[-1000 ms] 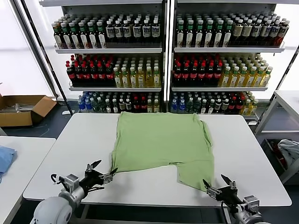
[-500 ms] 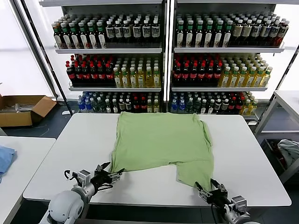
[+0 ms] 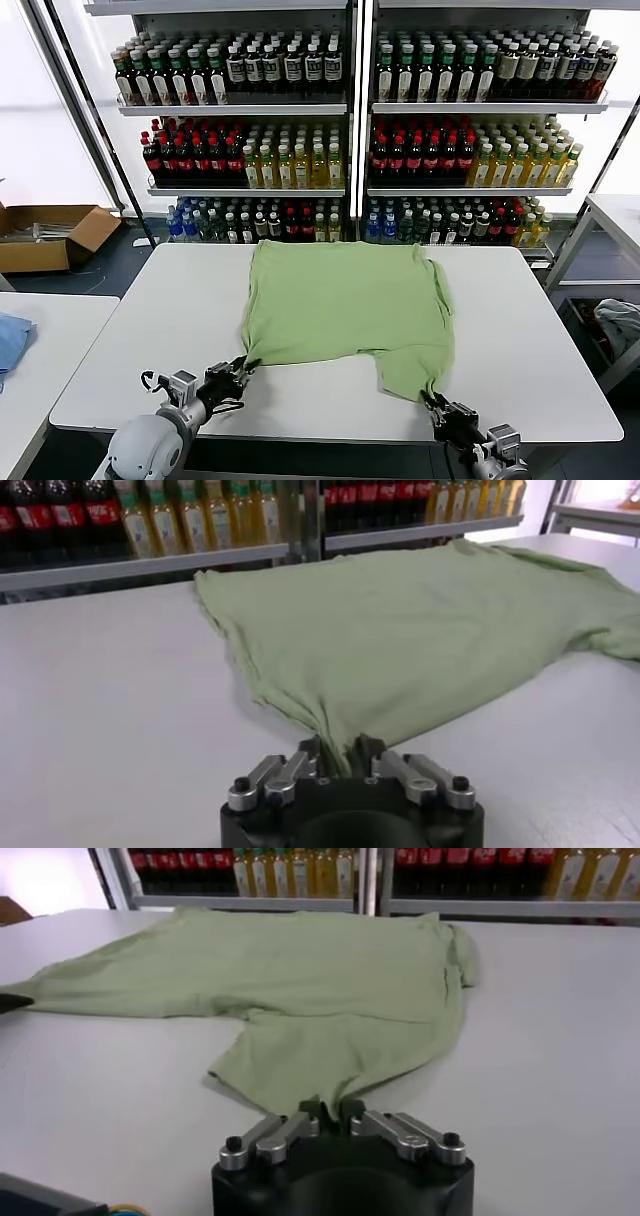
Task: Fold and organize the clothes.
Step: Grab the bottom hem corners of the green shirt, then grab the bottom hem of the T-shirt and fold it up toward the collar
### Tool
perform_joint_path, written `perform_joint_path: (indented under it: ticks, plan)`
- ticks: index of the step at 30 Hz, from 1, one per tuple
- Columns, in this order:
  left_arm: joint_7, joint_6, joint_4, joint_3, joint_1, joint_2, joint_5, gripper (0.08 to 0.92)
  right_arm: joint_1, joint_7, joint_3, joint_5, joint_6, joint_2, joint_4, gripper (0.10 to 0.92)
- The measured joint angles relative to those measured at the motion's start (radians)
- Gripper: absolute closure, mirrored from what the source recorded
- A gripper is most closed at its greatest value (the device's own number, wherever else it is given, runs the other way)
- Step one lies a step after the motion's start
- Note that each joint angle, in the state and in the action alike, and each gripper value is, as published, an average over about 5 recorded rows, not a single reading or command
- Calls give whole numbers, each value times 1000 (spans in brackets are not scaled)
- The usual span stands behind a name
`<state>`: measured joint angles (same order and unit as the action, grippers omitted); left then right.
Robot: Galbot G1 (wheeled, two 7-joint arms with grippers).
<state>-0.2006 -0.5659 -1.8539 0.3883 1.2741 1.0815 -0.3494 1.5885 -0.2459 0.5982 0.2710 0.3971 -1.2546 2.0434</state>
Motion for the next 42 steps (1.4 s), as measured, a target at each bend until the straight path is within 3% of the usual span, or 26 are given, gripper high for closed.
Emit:
perform_joint_path:
  ticks: [5,24,35,42]
  plan:
    - [10,-5,-21,11,14,1,-18,912,14,-69,21,20,-99,-11,-5,920]
    - [51,-13,-220,118,172,17,-54,915,255,-304,170,95,-401,-76,68,920]
    - [60,-12,-355,204,308,16,-68,915,340,-310,246,216,-448,-59,108,920]
    - [60,-11,-372,210,297,-6,-99,915,219,-244,219,277,-427,-11,80,920]
